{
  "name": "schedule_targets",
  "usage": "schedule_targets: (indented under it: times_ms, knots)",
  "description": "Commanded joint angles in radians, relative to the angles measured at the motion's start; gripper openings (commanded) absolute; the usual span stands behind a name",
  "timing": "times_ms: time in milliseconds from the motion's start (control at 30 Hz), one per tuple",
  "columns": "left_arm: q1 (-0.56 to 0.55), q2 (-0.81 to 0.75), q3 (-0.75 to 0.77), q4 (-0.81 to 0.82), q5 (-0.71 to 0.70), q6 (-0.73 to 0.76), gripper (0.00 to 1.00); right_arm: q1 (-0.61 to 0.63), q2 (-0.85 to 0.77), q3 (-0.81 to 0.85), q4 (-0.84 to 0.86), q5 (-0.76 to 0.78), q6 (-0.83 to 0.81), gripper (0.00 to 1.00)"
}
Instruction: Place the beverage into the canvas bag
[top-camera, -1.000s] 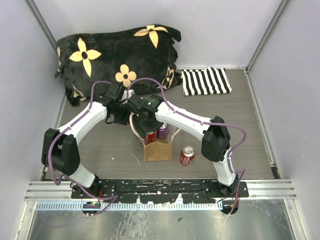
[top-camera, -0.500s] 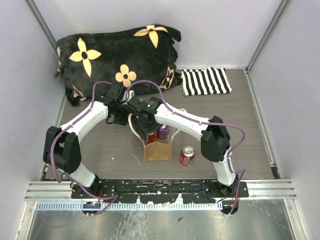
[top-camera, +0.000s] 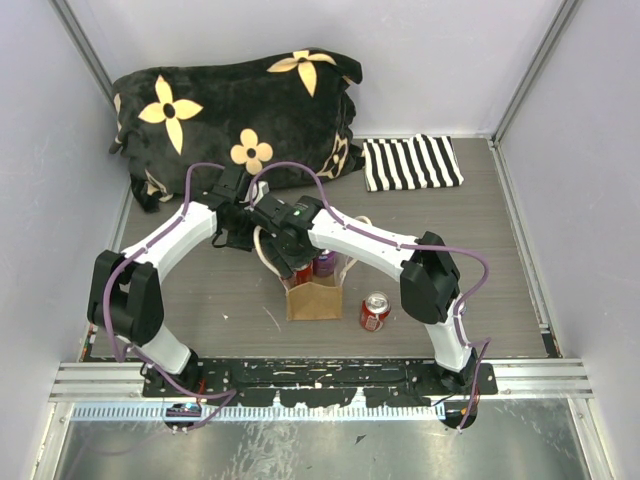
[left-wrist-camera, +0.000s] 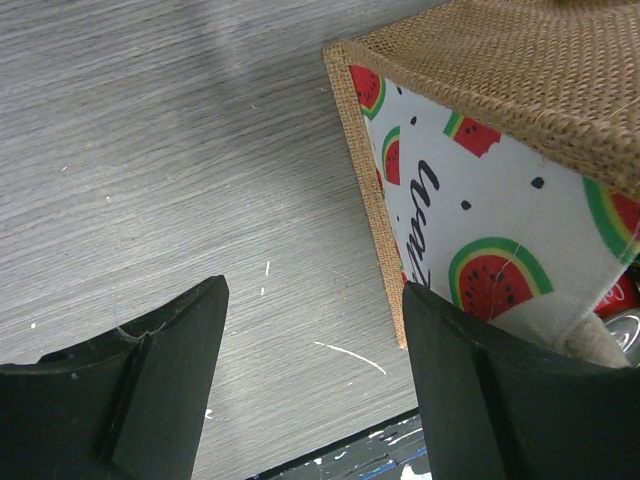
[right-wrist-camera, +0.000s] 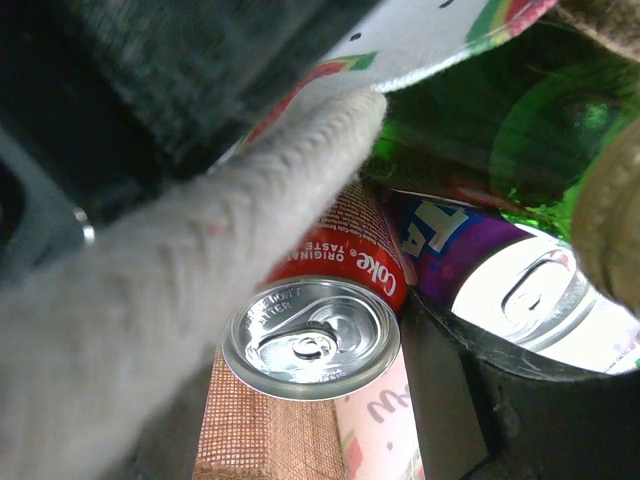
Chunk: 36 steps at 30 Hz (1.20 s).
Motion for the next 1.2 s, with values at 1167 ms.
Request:
schedule_targets:
  times_ms: [1167]
  knots:
    - [-0.01, 0.012, 0.081, 0.009, 0.081, 0.004, 0.77, -0.087, -0.126, 0.137, 0.025, 0.25, 0.043, 0.8]
